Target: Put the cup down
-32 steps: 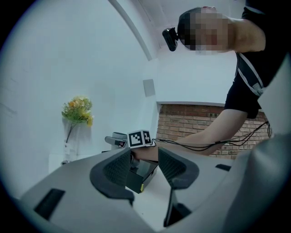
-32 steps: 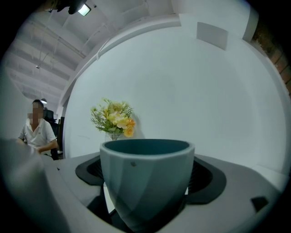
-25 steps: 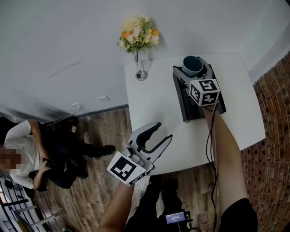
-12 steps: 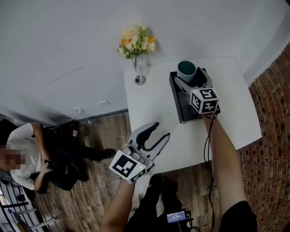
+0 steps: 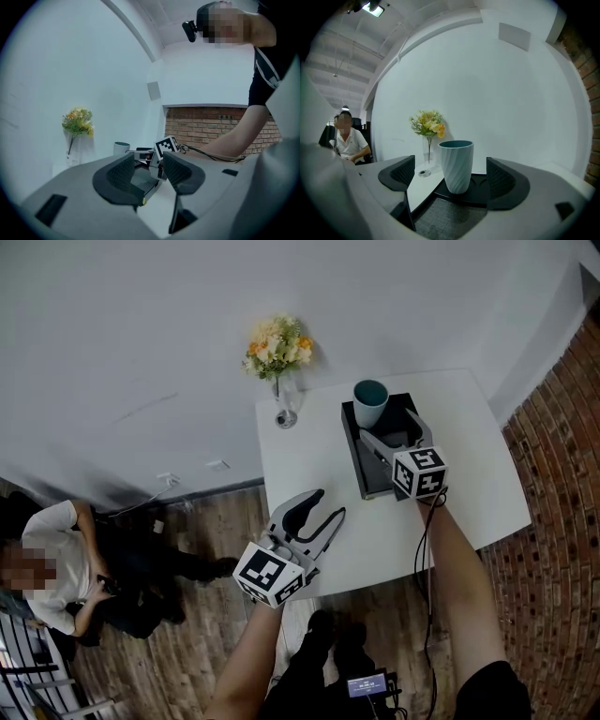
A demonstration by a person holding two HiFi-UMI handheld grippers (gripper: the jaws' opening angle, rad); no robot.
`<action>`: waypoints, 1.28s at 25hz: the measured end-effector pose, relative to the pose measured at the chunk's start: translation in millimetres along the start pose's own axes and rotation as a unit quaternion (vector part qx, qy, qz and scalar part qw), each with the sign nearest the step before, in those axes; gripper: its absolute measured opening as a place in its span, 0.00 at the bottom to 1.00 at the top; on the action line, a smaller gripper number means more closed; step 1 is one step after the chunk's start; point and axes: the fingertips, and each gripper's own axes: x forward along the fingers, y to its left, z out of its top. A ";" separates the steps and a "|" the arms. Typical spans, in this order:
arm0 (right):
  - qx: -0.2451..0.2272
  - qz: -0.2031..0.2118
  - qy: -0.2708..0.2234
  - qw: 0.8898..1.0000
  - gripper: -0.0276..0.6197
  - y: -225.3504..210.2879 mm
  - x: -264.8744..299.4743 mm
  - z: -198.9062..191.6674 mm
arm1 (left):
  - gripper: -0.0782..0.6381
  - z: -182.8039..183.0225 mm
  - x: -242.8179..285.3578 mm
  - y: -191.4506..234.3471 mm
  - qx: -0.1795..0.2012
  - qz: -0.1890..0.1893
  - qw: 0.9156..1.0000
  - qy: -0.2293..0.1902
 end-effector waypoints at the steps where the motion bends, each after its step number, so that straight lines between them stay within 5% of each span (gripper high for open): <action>1: -0.001 0.006 0.001 1.000 0.79 4.3 -4.8 0.5 | 0.37 1.0 0.6 -1.4 0.000 0.001 1.000 0.000; 13: -0.031 0.067 -0.023 0.997 0.78 55.6 -74.7 29.9 | 0.37 15.1 6.2 -17.1 0.007 0.012 1.000 0.000; 32: -0.066 0.091 -0.063 0.992 0.55 105.1 -198.8 90.3 | 0.37 63.2 4.6 -79.0 0.032 -0.031 0.999 -0.019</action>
